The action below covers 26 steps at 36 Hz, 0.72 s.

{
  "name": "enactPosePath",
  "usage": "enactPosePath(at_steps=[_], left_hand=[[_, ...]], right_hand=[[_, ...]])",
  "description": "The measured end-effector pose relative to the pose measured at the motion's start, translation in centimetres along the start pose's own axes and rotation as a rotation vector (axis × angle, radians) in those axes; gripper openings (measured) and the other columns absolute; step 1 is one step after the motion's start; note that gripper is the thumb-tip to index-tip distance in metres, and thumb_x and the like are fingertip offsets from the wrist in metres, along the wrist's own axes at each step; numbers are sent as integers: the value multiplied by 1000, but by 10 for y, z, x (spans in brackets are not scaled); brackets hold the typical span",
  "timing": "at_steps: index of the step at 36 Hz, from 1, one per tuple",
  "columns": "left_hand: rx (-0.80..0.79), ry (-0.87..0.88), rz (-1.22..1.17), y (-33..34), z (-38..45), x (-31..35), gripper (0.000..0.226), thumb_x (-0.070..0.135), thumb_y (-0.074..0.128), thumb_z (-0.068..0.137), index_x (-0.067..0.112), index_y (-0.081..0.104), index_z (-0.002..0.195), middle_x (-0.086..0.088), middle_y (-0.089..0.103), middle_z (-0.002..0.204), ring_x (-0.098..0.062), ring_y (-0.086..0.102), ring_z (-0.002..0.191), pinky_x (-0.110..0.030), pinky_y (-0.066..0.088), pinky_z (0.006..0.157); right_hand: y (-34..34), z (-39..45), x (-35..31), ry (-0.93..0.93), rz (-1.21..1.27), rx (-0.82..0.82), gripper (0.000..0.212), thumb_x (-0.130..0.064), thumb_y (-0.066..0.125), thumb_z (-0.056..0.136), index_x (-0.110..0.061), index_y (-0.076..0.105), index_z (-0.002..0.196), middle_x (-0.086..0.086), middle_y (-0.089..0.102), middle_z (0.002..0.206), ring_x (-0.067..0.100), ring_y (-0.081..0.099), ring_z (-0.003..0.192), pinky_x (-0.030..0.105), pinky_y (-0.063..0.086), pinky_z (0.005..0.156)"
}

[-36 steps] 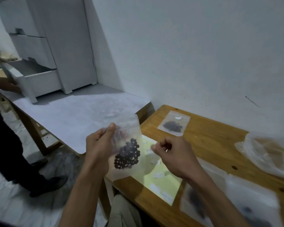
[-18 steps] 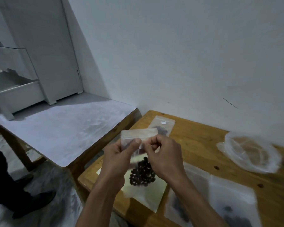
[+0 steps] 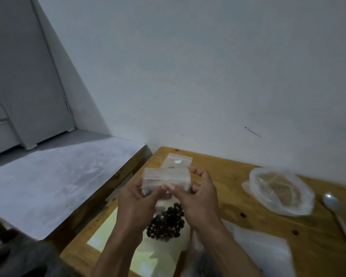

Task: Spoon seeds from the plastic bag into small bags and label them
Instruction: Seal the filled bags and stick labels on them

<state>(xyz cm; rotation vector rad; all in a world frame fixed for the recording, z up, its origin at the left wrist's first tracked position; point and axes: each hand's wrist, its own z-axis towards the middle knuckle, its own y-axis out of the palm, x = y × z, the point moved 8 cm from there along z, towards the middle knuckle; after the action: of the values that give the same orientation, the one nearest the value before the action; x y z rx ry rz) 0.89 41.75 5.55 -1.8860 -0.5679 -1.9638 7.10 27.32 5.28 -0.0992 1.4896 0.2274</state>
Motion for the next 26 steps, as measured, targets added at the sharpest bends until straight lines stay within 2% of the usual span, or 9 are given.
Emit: enactPosePath(at_steps=[4, 8, 10, 13, 15, 18, 22, 24, 26], left_hand=[[-44, -8, 63, 15, 14, -1, 29, 10, 80, 80, 21, 71, 105, -2, 79, 86, -20, 77, 79, -36, 57, 62], [-50, -28, 74, 28, 35, -7, 33, 11, 82, 77, 19, 71, 107, -4, 79, 91, -20, 77, 81, -34, 58, 64], [-42, -33, 52, 36, 48, -8, 33, 10, 84, 76, 18, 72, 105, -4, 79, 93, -21, 77, 83, -34, 60, 64], [-74, -37, 60, 54, 70, -11, 33, 10, 84, 77, 12, 72, 107, -6, 78, 94, -21, 76, 84, -37, 63, 67], [-121, -16, 113, 70, 84, -11, 43, 11, 86, 75, 13, 67, 114, -4, 77, 98, -20, 75, 87, -35, 63, 70], [-200, 41, 336, 91, 98, -19, 65, 13, 91, 68, 23, 52, 119, 6, 66, 102, -10, 66, 89, -23, 56, 66], [-223, 84, 461, 115, 114, -38, 93, 11, 94, 61, 23, 42, 136, 4, 61, 108, -14, 65, 94, -30, 59, 78], [-212, 121, 552, 126, 120, -44, 92, 12, 92, 64, 22, 41, 139, 6, 58, 112, -14, 61, 99, -25, 56, 78], [-203, 147, 625, 134, 125, -51, 86, 16, 91, 67, 21, 42, 138, 2, 60, 118, -19, 62, 107, -28, 58, 82]], right_hand=[[-16, 13, 2, 11, 8, 81, 49, -14, 80, 81, -36, 49, 113, -4, 76, 87, 7, 74, 77, 33, 62, 72], [-29, 23, 8, 65, -96, 87, 54, -28, 81, 80, -40, 45, 118, -12, 70, 95, 4, 70, 81, 30, 60, 73], [-34, 30, 16, 128, -160, 42, 58, -23, 78, 82, -41, 42, 124, -9, 66, 104, 8, 66, 87, 34, 60, 73], [-47, 41, 28, 167, -162, 18, 57, -11, 75, 84, -38, 44, 124, -4, 71, 103, 12, 68, 90, 35, 59, 72], [-61, 53, 32, 170, -129, 86, 54, -9, 76, 83, -36, 48, 121, -2, 72, 100, 16, 70, 90, 40, 62, 75], [-83, 75, 39, 168, -120, 211, 48, -9, 76, 84, -33, 48, 116, -4, 68, 100, 13, 69, 86, 33, 61, 69], [-103, 103, 51, 164, -241, 346, 53, -16, 79, 83, -27, 48, 124, 3, 68, 104, 13, 67, 81, 28, 58, 60], [-108, 112, 57, 180, -330, 388, 54, -20, 80, 81, -26, 47, 125, 5, 69, 109, 17, 68, 84, 35, 60, 68], [-109, 119, 63, 196, -424, 394, 53, -20, 78, 83, -22, 47, 126, 7, 67, 118, 23, 67, 96, 39, 59, 82]])
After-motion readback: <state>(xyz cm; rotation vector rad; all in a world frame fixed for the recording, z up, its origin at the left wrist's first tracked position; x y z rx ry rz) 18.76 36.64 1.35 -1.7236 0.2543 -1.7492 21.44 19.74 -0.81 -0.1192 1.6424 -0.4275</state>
